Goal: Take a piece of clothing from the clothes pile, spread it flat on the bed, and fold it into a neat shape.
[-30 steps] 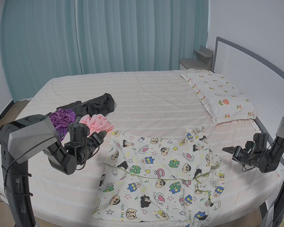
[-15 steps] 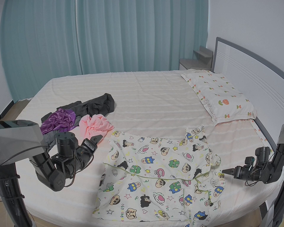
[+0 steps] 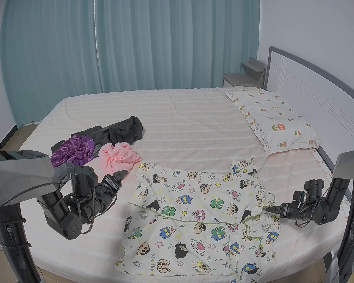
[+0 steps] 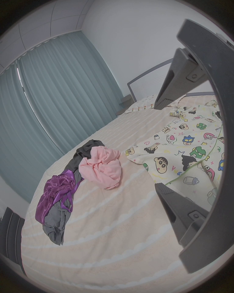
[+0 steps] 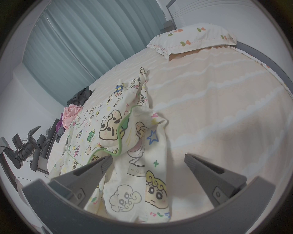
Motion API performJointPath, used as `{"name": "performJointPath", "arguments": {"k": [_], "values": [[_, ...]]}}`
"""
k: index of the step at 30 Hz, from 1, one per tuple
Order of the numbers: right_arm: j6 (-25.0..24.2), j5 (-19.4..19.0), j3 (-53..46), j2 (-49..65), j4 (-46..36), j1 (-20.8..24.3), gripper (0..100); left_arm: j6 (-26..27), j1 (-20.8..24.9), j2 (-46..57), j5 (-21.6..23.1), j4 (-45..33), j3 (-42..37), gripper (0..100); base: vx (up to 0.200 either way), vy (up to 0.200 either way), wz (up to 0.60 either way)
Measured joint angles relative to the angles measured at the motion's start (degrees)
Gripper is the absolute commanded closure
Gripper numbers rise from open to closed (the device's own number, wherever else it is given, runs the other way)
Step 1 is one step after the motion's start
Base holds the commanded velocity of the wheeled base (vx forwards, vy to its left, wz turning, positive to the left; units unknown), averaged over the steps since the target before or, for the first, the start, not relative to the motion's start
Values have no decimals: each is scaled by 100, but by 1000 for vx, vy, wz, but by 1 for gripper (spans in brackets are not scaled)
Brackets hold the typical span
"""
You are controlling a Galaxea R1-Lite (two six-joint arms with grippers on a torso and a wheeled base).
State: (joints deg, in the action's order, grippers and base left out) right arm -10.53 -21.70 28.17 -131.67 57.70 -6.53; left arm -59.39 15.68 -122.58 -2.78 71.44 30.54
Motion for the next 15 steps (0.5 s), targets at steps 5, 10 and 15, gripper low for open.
{"name": "performJointPath", "arguments": {"k": [5, 10, 15], "values": [[-9, 117, 165, -206, -63, 59, 100, 0, -2, -11, -1, 2, 5, 0, 0, 0, 0], [-11, 197, 140, -258, -30, 59, 100, 0, -2, -38, 0, 0, 7, 0, 0, 0, 0], [-11, 383, 73, -118, -20, -84, 100, 2, -2, -50, -6, 0, 9, 0, 0, 0, 0]]}}
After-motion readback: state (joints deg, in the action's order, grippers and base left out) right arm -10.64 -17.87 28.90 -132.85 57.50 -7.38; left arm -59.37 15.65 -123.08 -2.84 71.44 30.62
